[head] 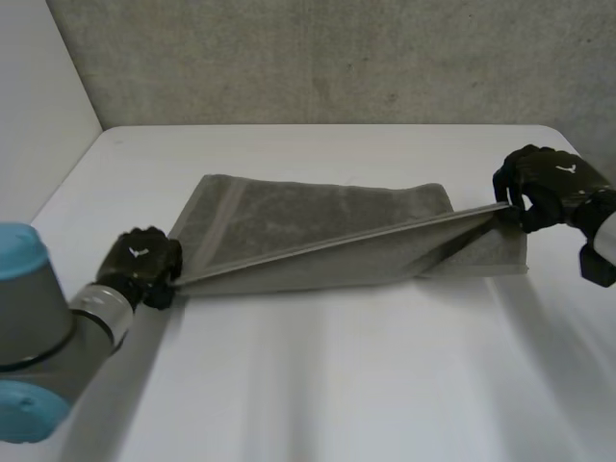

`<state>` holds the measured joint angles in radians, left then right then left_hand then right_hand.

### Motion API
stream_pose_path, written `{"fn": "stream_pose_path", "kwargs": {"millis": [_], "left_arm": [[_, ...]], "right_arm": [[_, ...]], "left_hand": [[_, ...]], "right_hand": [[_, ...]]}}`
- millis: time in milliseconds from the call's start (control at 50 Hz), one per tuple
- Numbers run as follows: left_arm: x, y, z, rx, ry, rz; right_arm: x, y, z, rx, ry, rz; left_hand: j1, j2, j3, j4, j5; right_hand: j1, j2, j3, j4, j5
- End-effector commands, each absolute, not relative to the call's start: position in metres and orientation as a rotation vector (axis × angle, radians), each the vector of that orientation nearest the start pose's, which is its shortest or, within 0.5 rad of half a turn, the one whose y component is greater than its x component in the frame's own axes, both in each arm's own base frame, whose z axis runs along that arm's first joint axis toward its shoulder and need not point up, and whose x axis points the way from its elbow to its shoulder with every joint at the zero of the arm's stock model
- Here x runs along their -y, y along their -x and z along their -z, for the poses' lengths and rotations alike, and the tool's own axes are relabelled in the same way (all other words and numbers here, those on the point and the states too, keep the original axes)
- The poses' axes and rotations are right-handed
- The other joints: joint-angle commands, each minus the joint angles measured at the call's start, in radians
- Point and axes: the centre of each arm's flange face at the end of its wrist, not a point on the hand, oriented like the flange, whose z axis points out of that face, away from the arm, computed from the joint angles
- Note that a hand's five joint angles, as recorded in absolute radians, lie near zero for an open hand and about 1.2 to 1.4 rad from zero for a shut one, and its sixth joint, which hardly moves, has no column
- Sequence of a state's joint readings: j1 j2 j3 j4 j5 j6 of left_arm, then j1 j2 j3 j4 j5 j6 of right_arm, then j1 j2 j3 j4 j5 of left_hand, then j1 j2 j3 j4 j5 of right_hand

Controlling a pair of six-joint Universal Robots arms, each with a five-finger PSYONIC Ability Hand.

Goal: Fold the towel.

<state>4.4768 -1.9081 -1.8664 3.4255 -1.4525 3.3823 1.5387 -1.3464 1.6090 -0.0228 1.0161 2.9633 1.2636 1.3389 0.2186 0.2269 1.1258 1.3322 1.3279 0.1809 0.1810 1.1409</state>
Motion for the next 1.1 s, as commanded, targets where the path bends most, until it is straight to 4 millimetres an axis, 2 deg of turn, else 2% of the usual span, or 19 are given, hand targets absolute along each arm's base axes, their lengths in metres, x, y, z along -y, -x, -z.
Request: {"fn": "stream_pose_path", "kwargs": {"millis": [20, 40, 60, 100, 140, 260, 400, 440, 560, 600, 640, 720, 760, 780, 800, 820, 920, 1000, 1100], "left_arm": [[0.257, 0.205, -0.223, -2.407, -0.77, 2.12], [0.254, 0.205, -0.243, -2.348, -0.77, 2.183], [0.254, 0.204, -0.243, -2.347, -0.77, 2.184], [0.249, 0.204, -0.261, -2.297, -0.767, 2.237], [0.241, 0.202, -0.294, -2.198, -0.754, 2.334], [0.23, 0.2, -0.333, -2.099, -0.704, 2.475], [0.237, 0.199, -0.335, -2.093, -0.688, 2.479], [0.244, 0.198, -0.328, -2.122, -0.682, 2.453], [0.296, 0.207, -0.29, -2.252, -0.689, 2.34], [0.309, 0.214, -0.282, -2.273, -0.71, 2.325], [0.343, 0.221, -0.278, -2.261, -0.707, 2.335], [0.372, 0.226, -0.291, -2.173, -0.691, 2.41], [0.386, 0.231, -0.326, -2.015, -0.678, 2.546], [0.386, 0.231, -0.327, -2.015, -0.678, 2.546], [0.384, 0.236, -0.345, -1.933, -0.681, 2.612], [0.384, 0.236, -0.346, -1.932, -0.682, 2.613], [0.36, 0.232, -0.417, -1.546, -0.6, 2.852], [0.346, 0.228, -0.425, -1.487, -0.61, 2.877], [0.347, 0.224, -0.393, -1.603, -0.693, 2.814]], "right_arm": [[0.299, -0.161, -0.269, -2.087, 0.796, 1.832], [0.292, -0.163, -0.279, -2.068, 0.832, 1.857], [0.292, -0.163, -0.279, -2.068, 0.832, 1.858], [0.279, -0.164, -0.307, -2.011, 0.892, 1.957], [0.273, -0.164, -0.321, -1.975, 0.914, 2.014], [0.254, -0.166, -0.366, -1.84, 0.964, 2.199], [0.257, -0.169, -0.361, -1.825, 0.987, 2.157], [0.278, -0.173, -0.335, -1.893, 0.974, 2.037], [0.303, -0.205, -0.3, -1.931, 1.056, 1.892], [0.329, -0.218, -0.282, -1.99, 1.124, 1.904], [0.345, -0.224, -0.281, -2.003, 1.164, 1.956], [0.373, -0.237, -0.291, -1.98, 1.219, 2.115], [0.385, -0.246, -0.339, -1.86, 1.168, 2.382], [0.386, -0.246, -0.339, -1.86, 1.167, 2.383], [0.384, -0.246, -0.37, -1.77, 1.092, 2.52], [0.38, -0.245, -0.399, -1.657, 0.999, 2.635], [0.357, -0.237, -0.441, -1.427, 0.826, 2.709], [0.35, -0.228, -0.434, -1.434, 0.851, 2.626], [0.356, -0.215, -0.395, -1.556, 0.93, 2.484]], "left_hand": [[0.133, 0.057, -0.044, -0.052, 0.096], [0.133, 0.057, -0.044, -0.052, 0.096], [0.133, 0.057, -0.044, -0.052, 0.096], [0.133, 0.057, -0.044, -0.052, 0.096], [0.133, 0.057, -0.044, -0.052, 0.096], [0.133, 0.057, -0.044, -0.052, 0.096], [0.133, 0.057, -0.044, -0.052, 0.096], [0.133, 0.057, -0.044, -0.052, 0.096], [0.133, 0.057, -0.044, -0.052, 0.096], [0.133, 0.057, -0.044, -0.052, 0.096], [0.133, 0.057, -0.044, -0.052, 0.096], [0.133, 0.057, -0.044, -0.052, 0.096], [0.133, 0.057, -0.044, -0.052, 0.096], [0.133, 0.057, -0.044, -0.052, 0.096], [0.133, 0.057, -0.044, -0.052, 0.096], [0.133, 0.057, -0.044, -0.052, 0.096], [0.133, 0.057, -0.044, -0.052, 0.096], [0.133, 0.057, -0.044, -0.052, 0.096], [0.133, 0.057, -0.044, -0.052, 0.096]], "right_hand": [[0.064, 0.068, -0.006, -0.007, 0.081], [0.064, 0.068, -0.006, -0.007, 0.081], [0.064, 0.068, -0.006, -0.007, 0.081], [0.064, 0.068, -0.006, -0.007, 0.081], [0.064, 0.068, -0.006, -0.007, 0.081], [0.064, 0.068, -0.006, -0.007, 0.081], [0.064, 0.068, -0.006, -0.007, 0.081], [0.064, 0.068, -0.006, -0.007, 0.081], [0.064, 0.068, -0.006, -0.007, 0.081], [0.064, 0.068, -0.006, -0.007, 0.081], [0.064, 0.068, -0.006, -0.007, 0.081], [0.064, 0.068, -0.006, -0.007, 0.081], [0.064, 0.068, -0.006, -0.007, 0.081], [0.064, 0.068, -0.006, -0.007, 0.081], [0.064, 0.068, -0.006, -0.007, 0.081], [0.064, 0.068, -0.006, -0.007, 0.081], [0.064, 0.068, -0.006, -0.007, 0.081], [0.064, 0.068, -0.006, -0.007, 0.081], [0.064, 0.068, -0.006, -0.007, 0.081]]}}
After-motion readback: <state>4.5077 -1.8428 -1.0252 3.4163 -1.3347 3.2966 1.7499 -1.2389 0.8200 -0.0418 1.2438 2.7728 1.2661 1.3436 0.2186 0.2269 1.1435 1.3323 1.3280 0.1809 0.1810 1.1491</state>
